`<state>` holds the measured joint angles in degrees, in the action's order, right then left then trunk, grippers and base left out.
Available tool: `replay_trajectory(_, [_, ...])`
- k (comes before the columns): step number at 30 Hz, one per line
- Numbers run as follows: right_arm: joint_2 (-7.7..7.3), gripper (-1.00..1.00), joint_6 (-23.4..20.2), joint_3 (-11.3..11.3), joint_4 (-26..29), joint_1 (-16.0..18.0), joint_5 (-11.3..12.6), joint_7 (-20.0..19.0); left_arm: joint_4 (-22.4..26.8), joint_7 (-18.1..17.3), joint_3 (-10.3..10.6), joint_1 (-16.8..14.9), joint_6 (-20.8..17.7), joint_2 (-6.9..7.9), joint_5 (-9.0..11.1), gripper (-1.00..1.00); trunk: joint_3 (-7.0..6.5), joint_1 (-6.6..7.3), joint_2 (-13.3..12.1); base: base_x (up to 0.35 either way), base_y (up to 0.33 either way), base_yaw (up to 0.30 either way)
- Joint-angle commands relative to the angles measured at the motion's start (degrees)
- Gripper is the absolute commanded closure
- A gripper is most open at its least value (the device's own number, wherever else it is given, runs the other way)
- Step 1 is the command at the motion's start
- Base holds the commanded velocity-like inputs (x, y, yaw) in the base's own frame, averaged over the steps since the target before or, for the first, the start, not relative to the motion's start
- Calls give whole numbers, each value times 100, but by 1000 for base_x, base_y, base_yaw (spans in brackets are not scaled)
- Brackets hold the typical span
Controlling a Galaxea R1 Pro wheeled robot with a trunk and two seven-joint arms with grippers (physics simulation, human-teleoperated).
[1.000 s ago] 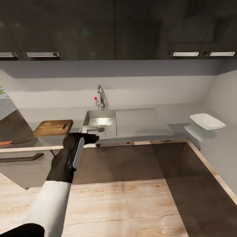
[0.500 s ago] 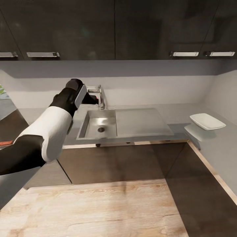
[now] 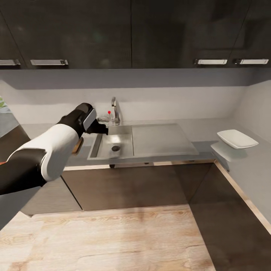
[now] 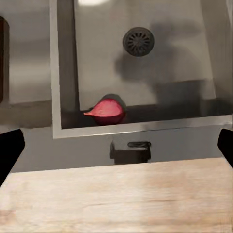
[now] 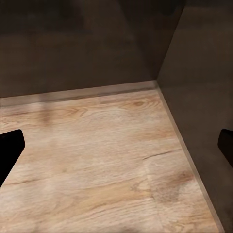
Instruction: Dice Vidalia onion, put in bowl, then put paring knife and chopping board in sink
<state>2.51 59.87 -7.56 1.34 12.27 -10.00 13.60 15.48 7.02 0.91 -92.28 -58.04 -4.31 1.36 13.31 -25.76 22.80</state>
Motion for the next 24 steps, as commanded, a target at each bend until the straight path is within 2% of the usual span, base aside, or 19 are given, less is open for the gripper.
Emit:
replay_trajectory(1, [5, -100, 13, -44, -4, 4, -57, 28, -238, 25, -238, -6, -28, 49, 21, -100, 11, -3, 12, 0, 0, 0])
replay_trajectory(4, [10, -100, 13, -44, -5, 4, -56, 29, -365, 26, -658, -8, -41, 65, 21, -100, 11, -3, 12, 0, 0, 0])
replay_trajectory(6, [11, -100, 13, -44, -3, 4, -57, 29, -479, 27, -831, -7, -49, 53, 17, -100, 11, -3, 12, 0, 0, 0])
replay_trajectory(10, [12, -100, 13, -47, -3, 4, -55, 36, -747, 27, -1002, -9, -51, -29, 13, -100, 11, -3, 12, 0, 0, 0])
replay_trajectory(16, [12, -100, 13, -45, -2, 4, -55, 37, -780, 27, -1019, -7, -50, -34, 13, -100, 11, -3, 12, 39, 0, 0])
replay_trajectory(24, [12, -100, 13, -44, -5, 4, -55, 38, -791, 27, -1022, -7, -50, -42, 13, -100, 11, -3, 12, 265, 0, 0])
